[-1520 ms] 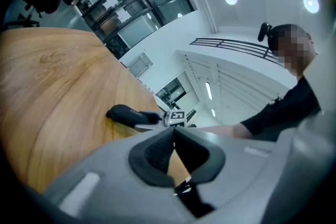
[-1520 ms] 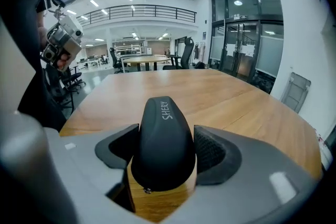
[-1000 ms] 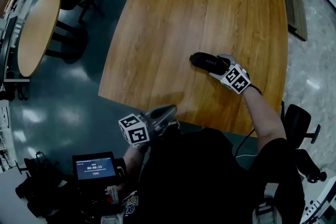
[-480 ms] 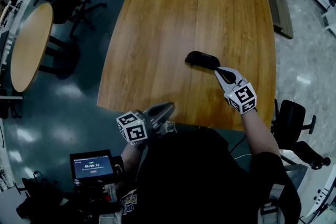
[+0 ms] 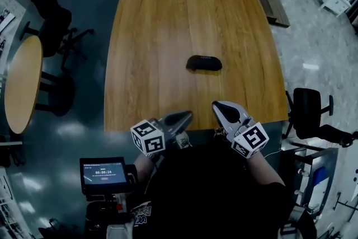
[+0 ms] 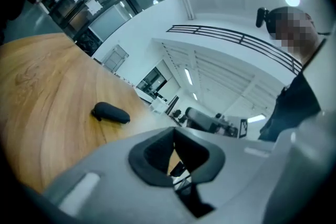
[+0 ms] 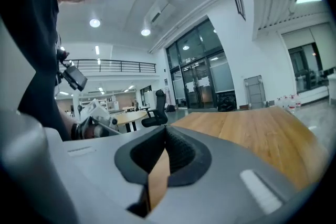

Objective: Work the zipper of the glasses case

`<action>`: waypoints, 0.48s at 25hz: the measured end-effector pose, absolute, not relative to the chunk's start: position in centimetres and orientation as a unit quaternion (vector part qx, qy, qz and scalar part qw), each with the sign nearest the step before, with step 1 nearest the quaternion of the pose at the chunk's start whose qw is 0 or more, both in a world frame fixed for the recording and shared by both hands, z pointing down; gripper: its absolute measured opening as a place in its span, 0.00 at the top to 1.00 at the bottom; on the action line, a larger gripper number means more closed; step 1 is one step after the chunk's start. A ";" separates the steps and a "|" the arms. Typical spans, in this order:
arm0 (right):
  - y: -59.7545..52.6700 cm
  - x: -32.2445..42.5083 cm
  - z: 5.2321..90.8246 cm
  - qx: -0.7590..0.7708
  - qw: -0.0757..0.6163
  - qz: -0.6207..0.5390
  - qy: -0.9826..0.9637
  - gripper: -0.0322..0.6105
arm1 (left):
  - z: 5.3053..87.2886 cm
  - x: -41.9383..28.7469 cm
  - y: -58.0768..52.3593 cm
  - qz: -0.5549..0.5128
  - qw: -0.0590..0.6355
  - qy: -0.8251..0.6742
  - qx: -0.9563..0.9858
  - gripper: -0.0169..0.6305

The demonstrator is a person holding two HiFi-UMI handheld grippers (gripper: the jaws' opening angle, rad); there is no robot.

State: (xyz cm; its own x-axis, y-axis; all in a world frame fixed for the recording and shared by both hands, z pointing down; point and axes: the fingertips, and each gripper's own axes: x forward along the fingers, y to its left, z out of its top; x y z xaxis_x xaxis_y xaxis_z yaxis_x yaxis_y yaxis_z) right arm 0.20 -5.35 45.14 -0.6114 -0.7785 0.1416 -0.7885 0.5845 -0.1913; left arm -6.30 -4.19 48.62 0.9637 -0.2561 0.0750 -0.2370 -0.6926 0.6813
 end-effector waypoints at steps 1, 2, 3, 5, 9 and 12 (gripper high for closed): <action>-4.8 0.1 44.6 0.446 0.007 0.132 -0.885 0.94 | 48.5 -5.9 -4.0 -0.006 0.362 -0.131 0.923 0.97; -4.3 0.2 44.2 0.450 -0.005 0.145 -0.881 0.94 | 48.3 -5.5 -3.8 -0.001 0.356 -0.129 0.926 0.97; -3.8 0.5 43.9 0.453 -0.017 0.159 -0.877 0.94 | 48.2 -4.9 -3.4 0.001 0.351 -0.126 0.928 0.97; -2.7 1.5 43.6 0.456 -0.037 0.181 -0.871 0.94 | 47.8 -3.6 -2.2 0.004 0.342 -0.123 0.932 0.97; -1.1 2.0 42.8 0.443 -0.050 0.193 -0.874 0.94 | 47.2 -2.6 -0.2 0.016 0.321 -0.138 0.937 0.97; 2.4 2.6 42.8 0.421 -0.040 0.187 -0.887 0.94 | 47.4 -0.9 3.6 0.018 0.323 -0.150 0.934 0.97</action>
State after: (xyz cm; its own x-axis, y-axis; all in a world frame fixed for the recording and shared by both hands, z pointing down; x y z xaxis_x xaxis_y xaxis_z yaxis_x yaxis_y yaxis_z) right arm 2.55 2.44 42.85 -0.6427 -0.7612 0.0865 -0.7316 0.5762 -0.3644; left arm -0.92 3.63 47.44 0.9542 -0.2695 0.1301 -0.2922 -0.7455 0.5990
